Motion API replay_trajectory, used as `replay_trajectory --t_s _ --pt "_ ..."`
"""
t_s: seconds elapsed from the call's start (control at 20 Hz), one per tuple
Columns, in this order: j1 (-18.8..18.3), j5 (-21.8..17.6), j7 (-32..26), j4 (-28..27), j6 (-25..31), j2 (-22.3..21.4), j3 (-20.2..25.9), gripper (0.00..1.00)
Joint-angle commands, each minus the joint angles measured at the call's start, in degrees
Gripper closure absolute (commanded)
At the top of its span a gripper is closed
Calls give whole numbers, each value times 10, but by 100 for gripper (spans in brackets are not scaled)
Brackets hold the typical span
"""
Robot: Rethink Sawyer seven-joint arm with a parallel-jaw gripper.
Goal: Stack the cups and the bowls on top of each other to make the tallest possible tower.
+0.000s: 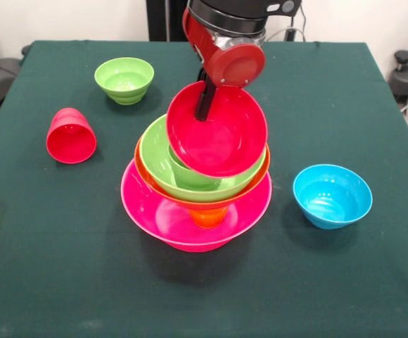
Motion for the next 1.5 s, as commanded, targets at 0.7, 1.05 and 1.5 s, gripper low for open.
replay_trajectory --t_s 0.7,1.05,1.5 --pt "-2 4 -7 8 51 -2 54 100" --pt "-2 1 -10 13 47 -6 53 100" --pt "-3 -1 -18 26 35 -12 55 100"
